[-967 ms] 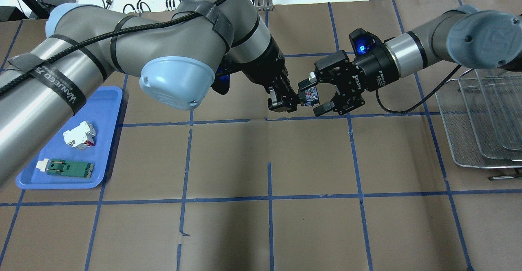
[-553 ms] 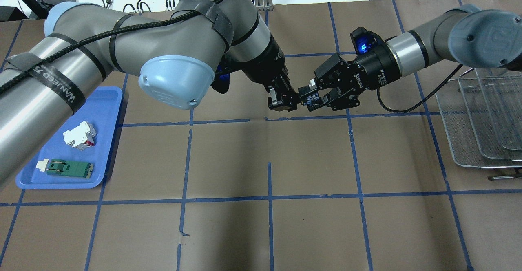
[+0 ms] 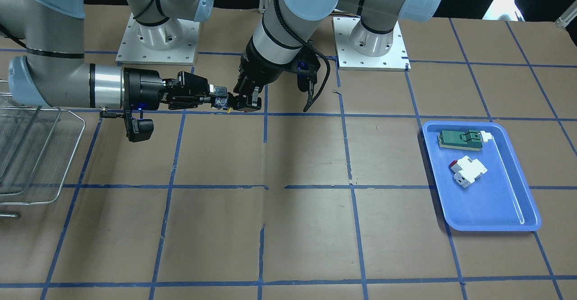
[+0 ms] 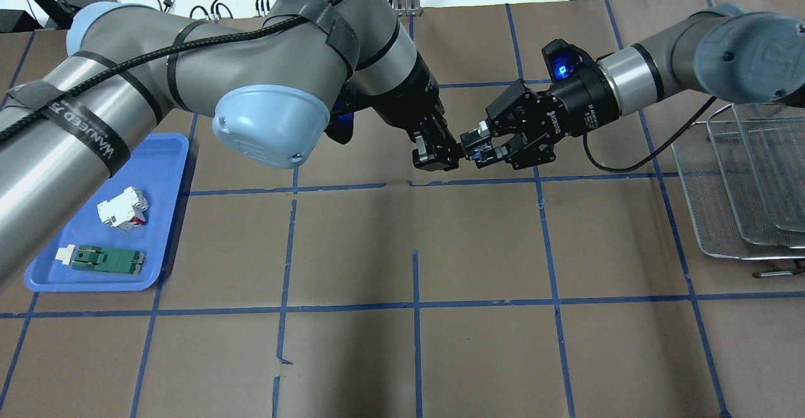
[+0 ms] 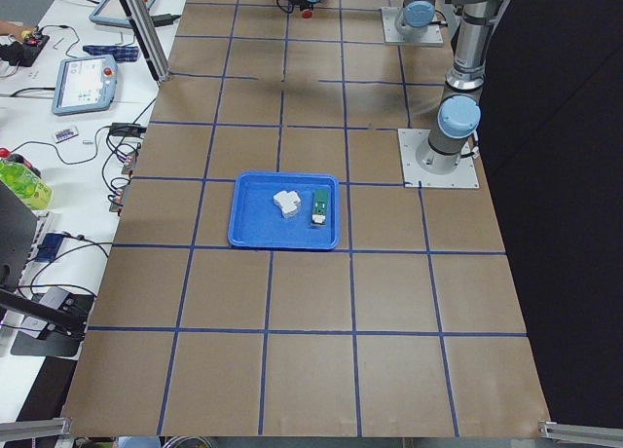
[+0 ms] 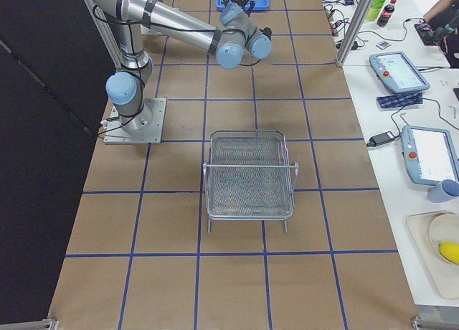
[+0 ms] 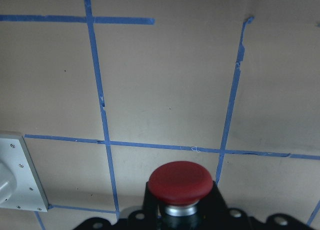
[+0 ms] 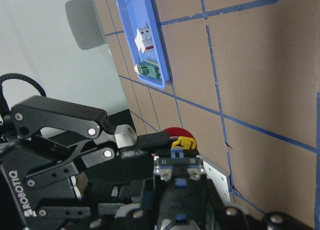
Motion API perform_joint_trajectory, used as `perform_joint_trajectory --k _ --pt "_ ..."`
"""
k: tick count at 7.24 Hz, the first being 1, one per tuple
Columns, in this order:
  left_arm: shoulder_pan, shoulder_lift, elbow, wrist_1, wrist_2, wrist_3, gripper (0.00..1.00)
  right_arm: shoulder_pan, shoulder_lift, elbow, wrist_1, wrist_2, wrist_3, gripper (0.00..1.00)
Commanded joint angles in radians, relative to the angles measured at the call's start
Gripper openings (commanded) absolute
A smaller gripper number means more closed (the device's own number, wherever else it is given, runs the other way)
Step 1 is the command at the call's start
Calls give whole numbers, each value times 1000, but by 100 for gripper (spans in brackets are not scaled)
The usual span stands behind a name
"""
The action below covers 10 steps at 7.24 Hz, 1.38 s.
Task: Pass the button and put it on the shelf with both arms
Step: 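Close the right gripper on the button and open the left gripper, then carry the button with the right gripper to the mesh rack while the left arm withdraws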
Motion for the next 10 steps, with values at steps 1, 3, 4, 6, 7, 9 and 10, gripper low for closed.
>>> perform_joint_trajectory --k 1,3,4,6,7,9,10 --pt "11 17 17 -3 6 0 87 0 -1 -2 0 13 3 16" --pt "57 29 15 -20 8 13 81 0 0 -5 -4 13 4 15" --pt "97 29 17 -20 18 31 74 2 -3 -20 -12 5 36 14" --pt "224 35 20 -18 188 473 76 -1 -14 -123 -134 -226 116 14" --pt "304 50 18 -59 216 751 80 -32 -14 -157 -253 -381 191 11" --pt "433 107 15 -164 343 1291 97 -142 -15 -185 -285 -661 178 0" --pt "432 154 3 -214 372 1453 100 -180 -15 -213 -331 -797 166 0"
